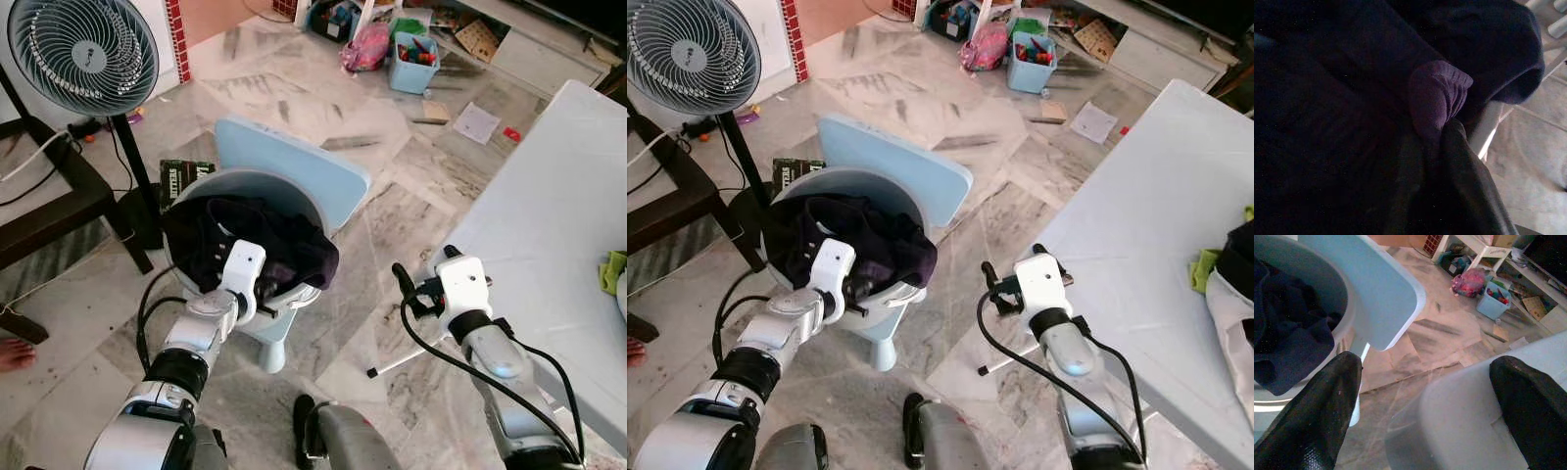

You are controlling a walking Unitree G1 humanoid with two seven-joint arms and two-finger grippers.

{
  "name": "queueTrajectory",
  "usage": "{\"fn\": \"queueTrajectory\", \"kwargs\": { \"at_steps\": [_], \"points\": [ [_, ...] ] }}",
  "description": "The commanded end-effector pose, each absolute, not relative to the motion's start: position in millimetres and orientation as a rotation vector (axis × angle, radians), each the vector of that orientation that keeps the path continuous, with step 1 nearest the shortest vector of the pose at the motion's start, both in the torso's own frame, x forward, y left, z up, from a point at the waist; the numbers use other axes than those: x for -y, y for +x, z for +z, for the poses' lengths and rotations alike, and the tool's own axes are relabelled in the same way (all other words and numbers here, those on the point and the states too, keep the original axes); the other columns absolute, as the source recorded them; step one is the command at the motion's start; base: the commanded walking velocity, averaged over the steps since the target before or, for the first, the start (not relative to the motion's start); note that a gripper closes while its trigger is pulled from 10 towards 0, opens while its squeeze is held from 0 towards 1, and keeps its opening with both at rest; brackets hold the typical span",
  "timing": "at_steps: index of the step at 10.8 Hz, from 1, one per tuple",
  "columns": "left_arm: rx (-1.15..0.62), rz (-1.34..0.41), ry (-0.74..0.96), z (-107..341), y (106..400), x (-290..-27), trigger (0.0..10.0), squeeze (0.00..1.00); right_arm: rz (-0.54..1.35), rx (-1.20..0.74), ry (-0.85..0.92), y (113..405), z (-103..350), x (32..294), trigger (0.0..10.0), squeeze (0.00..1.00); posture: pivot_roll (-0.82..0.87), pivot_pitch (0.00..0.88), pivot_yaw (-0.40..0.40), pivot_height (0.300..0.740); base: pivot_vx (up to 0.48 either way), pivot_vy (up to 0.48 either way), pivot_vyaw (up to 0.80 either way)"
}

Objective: Hang hanger

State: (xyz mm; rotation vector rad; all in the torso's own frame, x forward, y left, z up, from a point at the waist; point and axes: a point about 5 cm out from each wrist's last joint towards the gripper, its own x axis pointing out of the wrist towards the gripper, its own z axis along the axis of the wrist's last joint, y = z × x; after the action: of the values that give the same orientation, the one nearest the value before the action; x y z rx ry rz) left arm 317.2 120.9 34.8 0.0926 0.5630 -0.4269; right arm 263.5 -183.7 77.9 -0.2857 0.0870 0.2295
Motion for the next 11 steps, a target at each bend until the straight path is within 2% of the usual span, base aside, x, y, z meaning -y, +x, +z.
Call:
{"fn": "queueTrajectory", "kwargs": {
  "at_steps": [1,2,3,4,6,7,9,11],
  "points": [
    [-0.496,-0.442,0.166,45.4,323.8,-117.0,0.0,0.00,0.238,-0.121,-0.280,263.7,69.9,181.2,10.0,0.00,-0.06,0.103,-0.119,0.740,0.000,0.000,0.00],
    [-0.395,-0.421,0.276,57.8,330.3,-121.9,0.0,0.00,0.238,-0.116,-0.271,266.5,69.0,177.7,10.0,0.00,-0.04,0.093,-0.115,0.740,0.000,0.000,0.00],
    [-0.206,-0.331,0.518,81.8,339.2,-133.8,0.0,0.00,0.240,-0.110,-0.261,269.5,68.3,173.3,10.0,0.00,-0.03,0.093,-0.111,0.740,0.000,0.000,0.00],
    [-0.148,-0.334,0.594,88.1,338.8,-134.8,0.0,0.00,0.239,-0.108,-0.254,270.6,67.2,171.9,10.0,0.00,-0.02,0.088,-0.108,0.740,0.000,0.000,0.00],
    [-0.021,-0.488,0.790,90.9,326.0,-118.4,0.0,0.00,0.218,-0.115,-0.212,273.7,63.4,172.2,10.0,0.00,-0.01,0.084,-0.100,0.740,0.000,0.000,0.00],
    [-0.025,-0.609,0.850,80.0,313.0,-107.0,0.0,0.00,0.210,-0.119,-0.197,275.4,62.2,172.2,10.0,0.00,-0.01,0.084,-0.095,0.740,0.000,0.000,0.00],
    [-0.082,-0.746,0.864,65.2,294.2,-101.5,0.0,0.00,0.208,-0.109,-0.194,275.9,62.7,172.0,10.0,0.00,-0.01,0.086,-0.091,0.740,0.000,0.000,0.00],
    [-0.193,-0.819,0.720,51.3,277.6,-96.4,0.0,0.00,0.203,-0.106,-0.193,276.0,62.5,173.4,10.0,0.00,-0.01,0.092,-0.093,0.740,0.000,0.000,0.00]
  ]
}}
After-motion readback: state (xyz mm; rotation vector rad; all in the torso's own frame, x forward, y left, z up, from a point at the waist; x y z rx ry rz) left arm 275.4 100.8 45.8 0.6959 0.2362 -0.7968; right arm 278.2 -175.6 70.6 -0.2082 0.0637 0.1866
